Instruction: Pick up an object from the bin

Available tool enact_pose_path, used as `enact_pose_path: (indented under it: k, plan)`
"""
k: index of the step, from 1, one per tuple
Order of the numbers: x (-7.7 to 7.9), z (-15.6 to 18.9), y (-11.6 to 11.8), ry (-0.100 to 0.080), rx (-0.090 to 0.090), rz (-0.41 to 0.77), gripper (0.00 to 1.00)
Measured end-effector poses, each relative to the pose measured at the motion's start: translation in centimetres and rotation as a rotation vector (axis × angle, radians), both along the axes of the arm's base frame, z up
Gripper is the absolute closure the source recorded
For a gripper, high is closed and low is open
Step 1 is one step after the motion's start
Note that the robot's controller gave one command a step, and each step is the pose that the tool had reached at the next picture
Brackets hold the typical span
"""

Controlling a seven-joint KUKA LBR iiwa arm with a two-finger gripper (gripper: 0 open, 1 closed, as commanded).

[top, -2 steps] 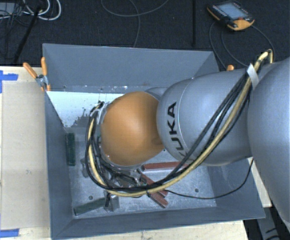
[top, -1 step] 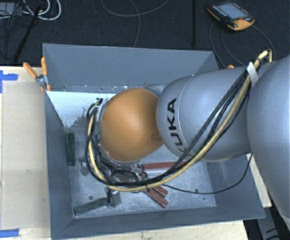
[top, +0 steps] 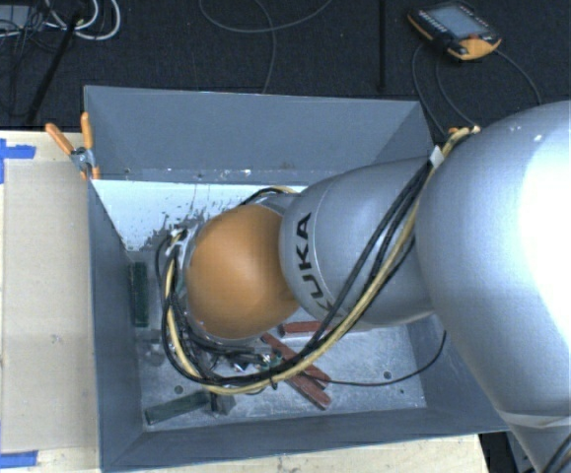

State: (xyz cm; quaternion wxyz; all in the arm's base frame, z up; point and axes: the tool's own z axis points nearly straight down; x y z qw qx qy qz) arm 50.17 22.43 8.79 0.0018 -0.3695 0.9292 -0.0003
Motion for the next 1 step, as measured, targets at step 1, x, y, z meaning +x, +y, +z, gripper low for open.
enact_pose_path:
  k: [1]
  plan:
    - [0.56, -1.99, 1.17, 0.001, 0.0, 0.196, 1.0]
